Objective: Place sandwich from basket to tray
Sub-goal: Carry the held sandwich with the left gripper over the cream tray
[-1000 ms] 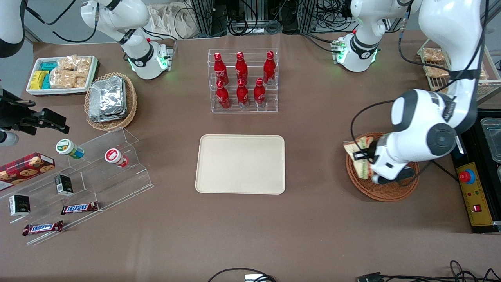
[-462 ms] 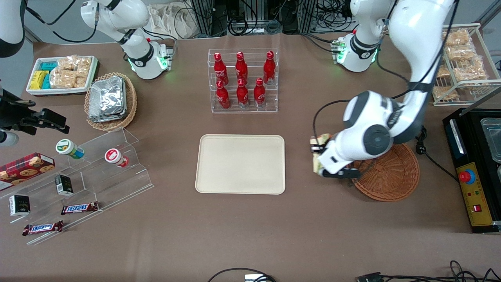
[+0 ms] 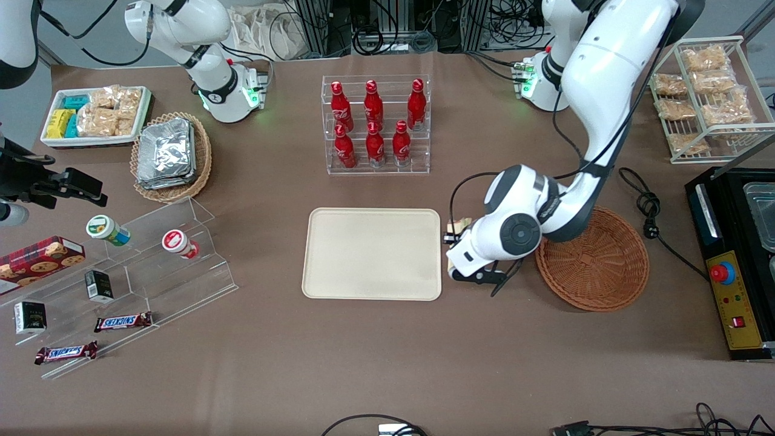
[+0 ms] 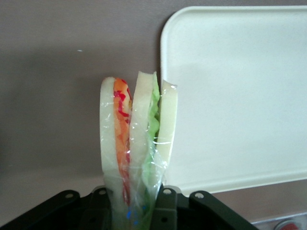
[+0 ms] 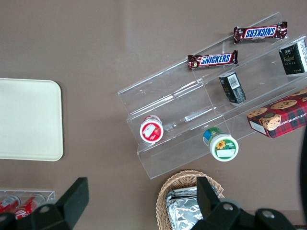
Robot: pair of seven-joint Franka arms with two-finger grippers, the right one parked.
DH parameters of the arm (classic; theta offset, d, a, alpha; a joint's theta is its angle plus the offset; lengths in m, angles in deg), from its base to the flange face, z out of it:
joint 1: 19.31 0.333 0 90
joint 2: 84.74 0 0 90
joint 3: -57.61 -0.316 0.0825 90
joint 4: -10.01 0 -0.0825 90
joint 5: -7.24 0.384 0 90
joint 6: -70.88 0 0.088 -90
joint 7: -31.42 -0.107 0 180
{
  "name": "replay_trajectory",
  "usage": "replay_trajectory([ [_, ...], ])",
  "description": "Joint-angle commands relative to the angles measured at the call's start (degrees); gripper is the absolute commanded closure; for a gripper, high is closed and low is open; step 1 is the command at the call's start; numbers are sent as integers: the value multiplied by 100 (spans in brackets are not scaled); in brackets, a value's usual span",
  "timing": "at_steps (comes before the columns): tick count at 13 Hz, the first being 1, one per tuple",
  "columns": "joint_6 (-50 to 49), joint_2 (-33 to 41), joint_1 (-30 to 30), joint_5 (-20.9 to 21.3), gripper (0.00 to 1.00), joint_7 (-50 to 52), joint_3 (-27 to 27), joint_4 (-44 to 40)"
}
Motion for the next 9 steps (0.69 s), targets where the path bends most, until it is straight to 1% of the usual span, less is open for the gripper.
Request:
replay_trajectory([
  [1, -73, -417, -234, 114, 78, 311, -41, -567],
  [3, -73, -540, -410, 158, 78, 319, -50, -742],
  [4, -73, -584, -454, 263, 78, 328, -50, -752],
  [7, -64, -725, -603, 290, 78, 529, -50, -796],
  [9, -64, -892, -709, 308, 78, 653, -59, -1015],
])
